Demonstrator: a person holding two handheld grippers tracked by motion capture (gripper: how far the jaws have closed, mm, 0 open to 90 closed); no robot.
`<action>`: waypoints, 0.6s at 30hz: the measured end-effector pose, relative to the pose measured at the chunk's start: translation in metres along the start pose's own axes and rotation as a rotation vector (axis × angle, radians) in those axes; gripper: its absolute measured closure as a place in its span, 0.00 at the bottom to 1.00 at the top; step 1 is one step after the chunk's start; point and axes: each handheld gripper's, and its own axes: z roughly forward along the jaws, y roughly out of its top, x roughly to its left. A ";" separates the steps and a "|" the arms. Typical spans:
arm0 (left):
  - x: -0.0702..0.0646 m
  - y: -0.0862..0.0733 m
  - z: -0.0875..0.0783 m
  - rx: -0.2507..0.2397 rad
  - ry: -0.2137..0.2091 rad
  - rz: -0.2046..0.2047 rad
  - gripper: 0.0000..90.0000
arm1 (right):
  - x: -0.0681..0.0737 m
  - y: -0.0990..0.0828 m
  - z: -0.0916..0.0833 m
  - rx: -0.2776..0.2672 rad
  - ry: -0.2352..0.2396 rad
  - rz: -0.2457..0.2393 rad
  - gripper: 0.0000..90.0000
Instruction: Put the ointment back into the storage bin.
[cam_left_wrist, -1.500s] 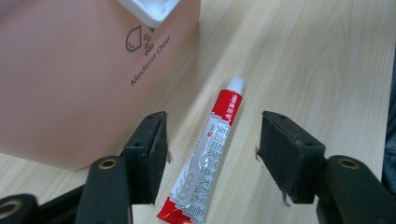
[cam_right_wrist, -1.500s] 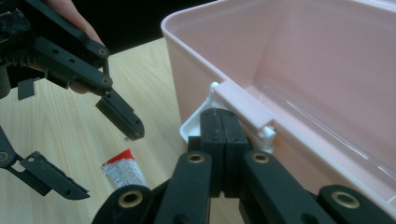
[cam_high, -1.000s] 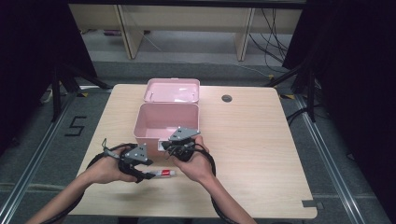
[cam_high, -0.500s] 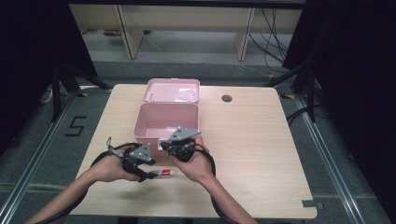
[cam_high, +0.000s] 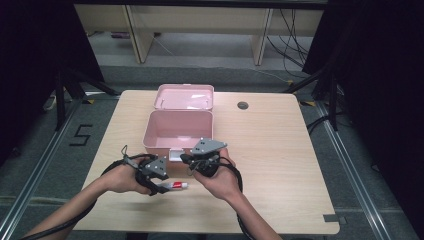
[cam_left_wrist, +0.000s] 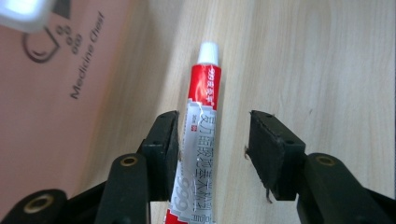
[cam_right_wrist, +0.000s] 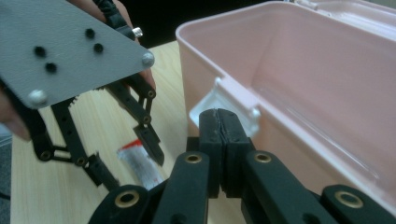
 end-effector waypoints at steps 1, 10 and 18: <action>0.001 0.000 0.001 0.021 -0.002 0.011 0.59 | -0.001 -0.002 -0.002 0.003 -0.004 0.000 1.00; 0.007 0.003 0.010 0.070 0.000 0.015 0.60 | -0.007 -0.019 -0.020 0.038 -0.024 -0.001 0.99; 0.010 0.007 0.015 0.130 -0.007 0.046 0.63 | -0.015 -0.038 -0.033 0.063 -0.047 0.028 0.98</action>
